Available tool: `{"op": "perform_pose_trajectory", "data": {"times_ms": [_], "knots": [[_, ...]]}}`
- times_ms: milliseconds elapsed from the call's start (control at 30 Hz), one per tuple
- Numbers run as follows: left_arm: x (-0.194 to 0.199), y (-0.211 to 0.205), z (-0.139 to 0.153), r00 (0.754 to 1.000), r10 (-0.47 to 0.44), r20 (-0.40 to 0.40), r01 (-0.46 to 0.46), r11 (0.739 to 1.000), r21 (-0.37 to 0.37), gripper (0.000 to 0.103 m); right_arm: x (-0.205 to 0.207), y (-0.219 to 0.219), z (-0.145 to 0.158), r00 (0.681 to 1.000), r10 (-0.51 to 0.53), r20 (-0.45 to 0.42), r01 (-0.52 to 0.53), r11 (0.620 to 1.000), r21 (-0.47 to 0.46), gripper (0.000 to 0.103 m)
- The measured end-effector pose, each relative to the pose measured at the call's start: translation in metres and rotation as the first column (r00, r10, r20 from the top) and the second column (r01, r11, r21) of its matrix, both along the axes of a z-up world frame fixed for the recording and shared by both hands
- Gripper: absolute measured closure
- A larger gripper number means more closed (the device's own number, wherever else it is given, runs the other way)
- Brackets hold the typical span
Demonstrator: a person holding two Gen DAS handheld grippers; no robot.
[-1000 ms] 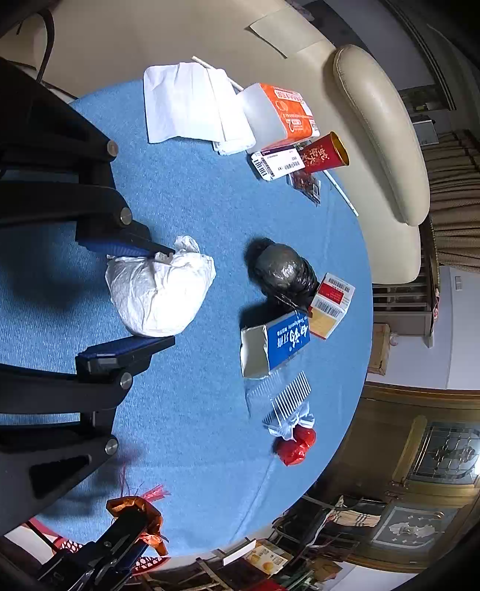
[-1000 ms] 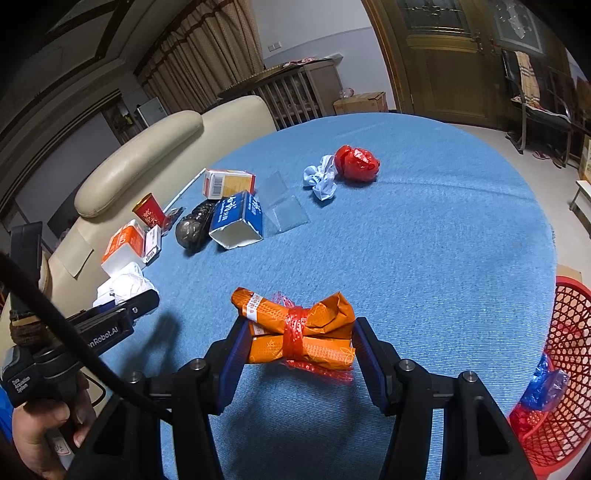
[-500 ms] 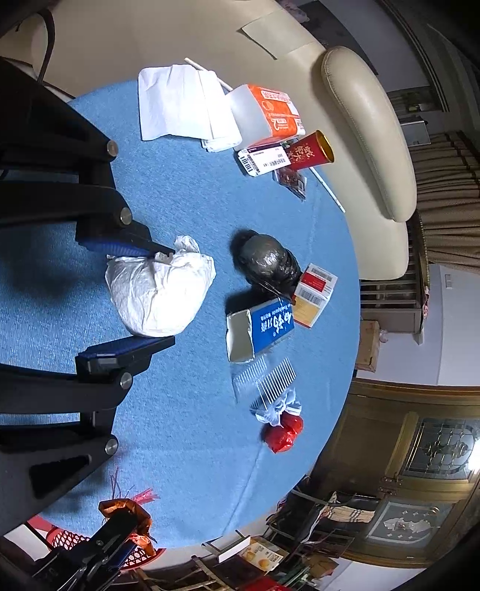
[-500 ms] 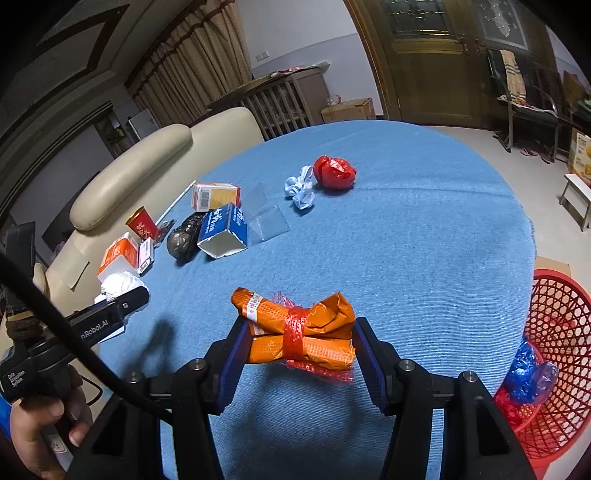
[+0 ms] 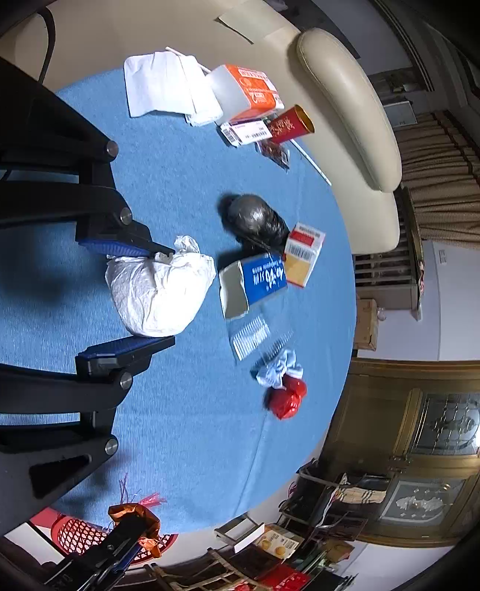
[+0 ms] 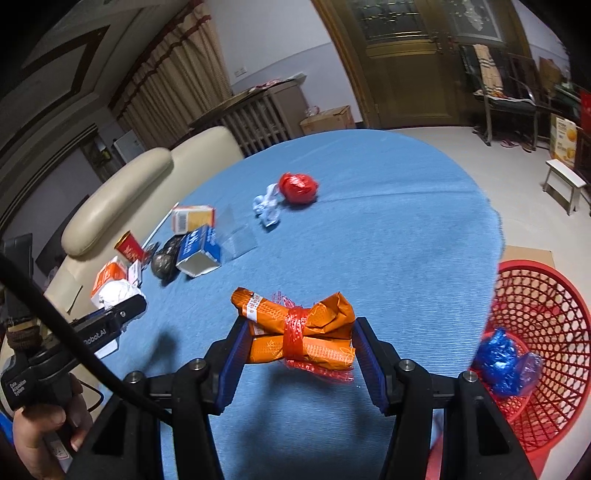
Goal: Collect trash
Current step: 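Hold the orange bundle in the right tool and white bag in the left tool, then drop the orange bundle into the red basket by opening the right tool, then drop the white plastic bag into the red basket by opening the left tool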
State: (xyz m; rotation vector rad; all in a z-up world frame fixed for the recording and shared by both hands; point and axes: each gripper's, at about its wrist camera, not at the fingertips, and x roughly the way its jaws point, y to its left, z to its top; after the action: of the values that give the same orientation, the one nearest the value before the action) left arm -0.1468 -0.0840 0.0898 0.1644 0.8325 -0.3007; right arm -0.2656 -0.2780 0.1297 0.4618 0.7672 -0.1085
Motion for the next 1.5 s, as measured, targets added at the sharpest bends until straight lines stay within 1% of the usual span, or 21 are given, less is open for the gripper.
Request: {"op": "perform_pose_trajectory", "data": {"times_ms": [167, 400, 500, 600, 700, 767, 867, 967, 1033, 1067, 1100, 1133, 1167, 1333, 1400, 1433, 1500], "knots": [[-0.003, -0.016, 0.003, 0.999, -0.034, 0.008, 0.034, 0.999, 0.0, 0.063, -0.01, -0.019, -0.002, 0.999, -0.049, -0.002, 0.05, 0.999, 0.008, 0.044], [-0.014, -0.05, 0.009, 0.993, -0.118, 0.025, 0.118, 0.993, 0.003, 0.063, -0.034, -0.056, -0.001, 0.989, -0.147, 0.001, 0.147, 0.989, 0.011, 0.044], [-0.021, -0.067, 0.012, 0.987, -0.158, 0.029, 0.158, 0.987, 0.002, 0.063, -0.049, -0.077, -0.001, 0.978, -0.208, 0.0, 0.208, 0.978, 0.005, 0.044], [-0.028, -0.088, 0.014, 0.98, -0.196, 0.034, 0.196, 0.981, 0.001, 0.063, -0.067, -0.104, -0.005, 0.956, -0.292, -0.014, 0.292, 0.956, -0.011, 0.044], [-0.035, -0.107, 0.016, 0.971, -0.235, 0.038, 0.235, 0.972, 0.003, 0.063, -0.083, -0.127, -0.015, 0.934, -0.354, -0.045, 0.353, 0.935, -0.041, 0.044], [-0.04, -0.12, 0.016, 0.964, -0.264, 0.038, 0.264, 0.964, 0.006, 0.063, -0.093, -0.141, -0.024, 0.92, -0.385, -0.074, 0.383, 0.923, -0.041, 0.044], [-0.051, -0.143, 0.016, 0.949, -0.312, 0.037, 0.312, 0.95, 0.015, 0.063, -0.105, -0.157, -0.039, 0.901, -0.418, -0.116, 0.414, 0.909, -0.055, 0.044], [-0.063, -0.164, 0.016, 0.933, -0.358, 0.039, 0.358, 0.934, 0.027, 0.063, -0.111, -0.165, -0.052, 0.89, -0.43, -0.15, 0.428, 0.902, -0.048, 0.043], [-0.071, -0.179, 0.015, 0.919, -0.391, 0.036, 0.39, 0.92, 0.033, 0.063, -0.11, -0.169, -0.062, 0.888, -0.421, -0.185, 0.42, 0.906, -0.044, 0.041], [-0.074, -0.183, 0.015, 0.915, -0.402, 0.035, 0.401, 0.916, 0.034, 0.063, -0.108, -0.171, -0.069, 0.89, -0.405, -0.21, 0.408, 0.913, -0.033, 0.04], [-0.079, -0.191, 0.014, 0.906, -0.422, 0.034, 0.421, 0.906, 0.036, 0.063, -0.107, -0.172, -0.072, 0.89, -0.398, -0.223, 0.403, 0.915, -0.023, 0.035], [-0.08, -0.194, 0.014, 0.902, -0.431, 0.034, 0.43, 0.902, 0.037, 0.063, -0.108, -0.174, -0.075, 0.889, -0.397, -0.229, 0.404, 0.915, -0.018, 0.03], [-0.083, -0.199, 0.013, 0.896, -0.443, 0.032, 0.442, 0.896, 0.039, 0.063, -0.11, -0.175, -0.076, 0.885, -0.403, -0.232, 0.41, 0.912, -0.019, 0.029], [-0.096, -0.219, 0.008, 0.869, -0.495, 0.016, 0.495, 0.869, 0.022, 0.063, -0.13, -0.192, -0.067, 0.867, -0.459, -0.195, 0.466, 0.885, -0.013, 0.029], [-0.104, -0.228, 0.006, 0.849, -0.528, 0.002, 0.528, 0.849, -0.005, 0.063, -0.14, -0.198, -0.059, 0.853, -0.494, -0.168, 0.499, 0.866, -0.013, 0.029], [-0.107, -0.233, 0.005, 0.841, -0.541, 0.0, 0.541, 0.841, -0.009, 0.063, -0.144, -0.202, -0.055, 0.845, -0.512, -0.154, 0.516, 0.856, -0.01, 0.029], [-0.118, -0.245, 0.003, 0.816, -0.578, -0.001, 0.578, 0.816, -0.007, 0.063, -0.154, -0.209, -0.045, 0.823, -0.555, -0.122, 0.558, 0.83, -0.011, 0.029]]}}
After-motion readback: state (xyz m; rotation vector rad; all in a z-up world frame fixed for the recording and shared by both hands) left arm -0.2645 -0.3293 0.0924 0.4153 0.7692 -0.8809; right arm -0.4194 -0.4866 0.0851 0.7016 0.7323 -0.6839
